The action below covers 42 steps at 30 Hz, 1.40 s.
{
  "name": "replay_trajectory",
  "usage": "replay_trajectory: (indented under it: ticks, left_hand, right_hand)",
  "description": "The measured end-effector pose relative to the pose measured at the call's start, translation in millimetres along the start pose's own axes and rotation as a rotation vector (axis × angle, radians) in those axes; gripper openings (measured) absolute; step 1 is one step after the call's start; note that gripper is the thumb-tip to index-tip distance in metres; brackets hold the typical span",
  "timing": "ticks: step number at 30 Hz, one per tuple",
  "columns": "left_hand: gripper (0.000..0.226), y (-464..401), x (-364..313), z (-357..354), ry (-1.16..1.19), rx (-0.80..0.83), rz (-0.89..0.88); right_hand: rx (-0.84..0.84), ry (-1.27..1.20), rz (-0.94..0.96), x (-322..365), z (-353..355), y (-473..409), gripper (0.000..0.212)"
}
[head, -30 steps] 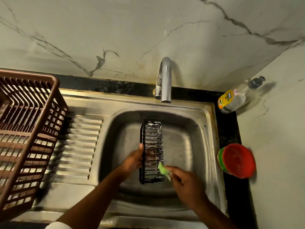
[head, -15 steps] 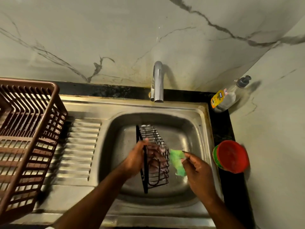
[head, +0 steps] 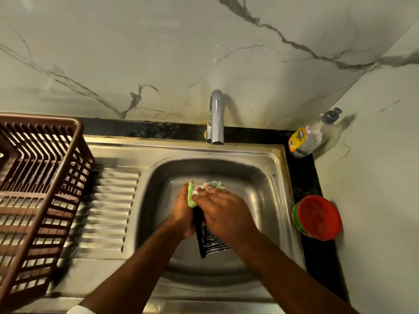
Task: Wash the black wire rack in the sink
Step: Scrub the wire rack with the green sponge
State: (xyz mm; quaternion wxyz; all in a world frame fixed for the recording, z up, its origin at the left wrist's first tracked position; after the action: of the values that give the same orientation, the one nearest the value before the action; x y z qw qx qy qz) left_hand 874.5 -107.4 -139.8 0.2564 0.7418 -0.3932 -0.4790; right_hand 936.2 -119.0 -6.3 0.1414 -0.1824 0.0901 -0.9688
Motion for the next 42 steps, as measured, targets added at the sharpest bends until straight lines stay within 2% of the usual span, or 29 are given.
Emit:
replay_trajectory:
  ticks: [3,5,9,11,13,15,16,19,22,27,29,30,32,34,36,39,42]
  left_hand:
    - [0.076,-0.6,-6.5,-1.0,0.108,-0.013,0.040]
    - [0.078,-3.5,-11.0,-4.1,0.184,-0.005,0.052]
    - [0.080,-8.7,-19.3,-3.7,0.187,0.005,0.036]
    - [0.083,-8.6,-24.5,-3.5,0.192,0.011,0.023]
    - [0.090,-7.2,-30.0,-5.8,0.199,0.037,0.011]
    - [0.099,-6.0,-30.7,-8.3,0.183,0.069,0.018]
    - [0.102,-5.2,-29.1,-8.8,0.168,0.078,0.022]
    - [0.107,-3.5,-21.0,-8.0,0.130,0.087,0.029]
    - [0.109,-2.7,-18.3,-5.7,0.124,0.088,0.014]
    - [0.109,-0.3,-19.7,-2.2,0.070,0.144,0.031]
    - [0.094,2.1,-20.9,0.4,-0.025,0.171,0.033]
    - [0.078,3.0,-22.8,2.1,-0.075,0.170,0.028]
    - [0.054,1.8,-26.8,4.1,-0.172,0.183,-0.007]
    - [0.043,1.7,-25.5,-0.4,-0.355,0.207,-0.039]
    - [0.023,4.0,-17.2,-8.3,-0.709,0.228,-0.095]
    - [0.018,8.8,16.6,-29.7,-1.212,0.343,-0.120]
    - [0.031,5.8,44.3,-39.6,-1.636,0.396,-0.216]
  right_hand:
    - [0.056,0.025,0.119,7.8,-5.2,22.6,0.038]
    - [0.081,0.024,0.206,14.1,-1.3,46.6,0.044]
    - [0.231,-0.059,0.274,19.2,-3.9,103.7,0.033]
    - [0.307,-0.222,0.132,5.0,-4.0,117.9,0.038]
    - [0.265,-0.452,-0.167,-24.1,7.3,117.7,0.040]
    - [0.055,-0.566,-0.436,-57.5,25.0,113.0,0.041]
    - [-0.044,-0.541,-0.517,-70.8,32.5,108.3,0.039]
    - [-0.233,-0.432,-0.603,-92.4,44.1,86.6,0.033]
    - [-0.201,-0.398,-0.502,-77.8,20.4,71.2,0.034]
    - [-0.052,-0.236,-0.105,-3.0,-4.8,98.4,0.034]
    - [0.060,-0.332,-0.047,6.6,-15.4,122.0,0.034]
    - [0.102,-0.442,-0.132,1.0,-18.2,130.9,0.032]
    - [0.104,-0.633,-0.472,-29.0,-25.3,147.9,0.033]
    - [-0.070,-0.728,-0.818,-73.5,-26.2,169.3,0.042]
    - [-0.212,-0.738,-1.004,-109.3,-18.1,179.4,0.039]
    - [-0.351,-0.739,-1.040,-139.0,3.7,163.0,0.027]
    - [-0.345,-0.628,-0.901,-142.7,16.1,131.9,0.021]
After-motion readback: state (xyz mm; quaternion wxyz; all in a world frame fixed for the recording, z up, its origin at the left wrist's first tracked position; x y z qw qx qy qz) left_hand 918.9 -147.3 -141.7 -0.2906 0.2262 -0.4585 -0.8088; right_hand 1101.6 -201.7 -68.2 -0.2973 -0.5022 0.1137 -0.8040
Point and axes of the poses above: each hand's wrist, its own y-axis away from the middle knuckle, its own z-axis out of the back of the hand, x = y × z, the point moved 10 cm from there along -y, towards the middle knuckle, and after that the axes turned 3 degrees about y, right-handed, at the moved point
